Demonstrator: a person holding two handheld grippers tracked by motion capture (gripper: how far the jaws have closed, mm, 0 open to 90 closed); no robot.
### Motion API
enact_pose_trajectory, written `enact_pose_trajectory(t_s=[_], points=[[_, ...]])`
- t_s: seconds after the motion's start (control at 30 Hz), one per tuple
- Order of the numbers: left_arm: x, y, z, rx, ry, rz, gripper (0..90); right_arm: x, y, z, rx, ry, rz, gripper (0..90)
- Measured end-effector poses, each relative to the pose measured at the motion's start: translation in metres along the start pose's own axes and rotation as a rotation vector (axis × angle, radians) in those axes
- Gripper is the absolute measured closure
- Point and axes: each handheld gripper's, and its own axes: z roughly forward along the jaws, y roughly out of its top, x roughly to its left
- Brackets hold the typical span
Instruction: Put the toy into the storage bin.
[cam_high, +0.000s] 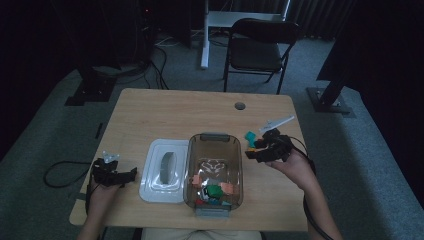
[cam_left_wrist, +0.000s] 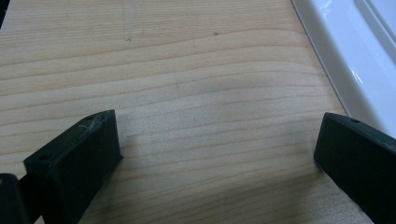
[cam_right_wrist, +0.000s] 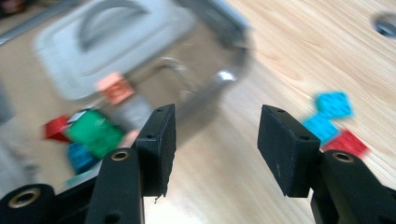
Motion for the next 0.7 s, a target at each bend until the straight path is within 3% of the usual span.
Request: enact_pose_trajectory(t_s=[0.1, 0.17, 0.2, 0.27, 0.4, 0.7], points=[[0.0, 0.0, 0.0, 0.001, 0.0, 0.001, 0.9, -0.024, -0.007, 0.01, 0.019, -0.045, 0.082, 46.2], [0.0, 0.0, 0.0, 0.002, 0.0, 0.0, 0.9, -0.03, -0.008, 0.013, 0.024, -0.049, 0.1, 46.3], [0.0, 0.0, 0.0, 0.002, -0.001, 0.0, 0.9, -0.044, -0.012, 0.021, 0.03, -0.073, 0.164, 46.3], [0.0, 0.0, 0.0, 0.002, -0.001, 0.0, 0.9, -0.053, -0.014, 0.027, 0.032, -0.079, 0.208, 46.2], [0.0, 0.0, 0.0, 0.001, 0.0, 0.0, 0.9, -0.071, -0.016, 0.039, 0.048, -0.141, 0.291, 46.2], [0.0, 0.0, 0.0, 0.001, -0.001, 0.0, 0.9, -0.103, -0.021, 0.075, 0.1, -0.222, 0.406, 45.0]])
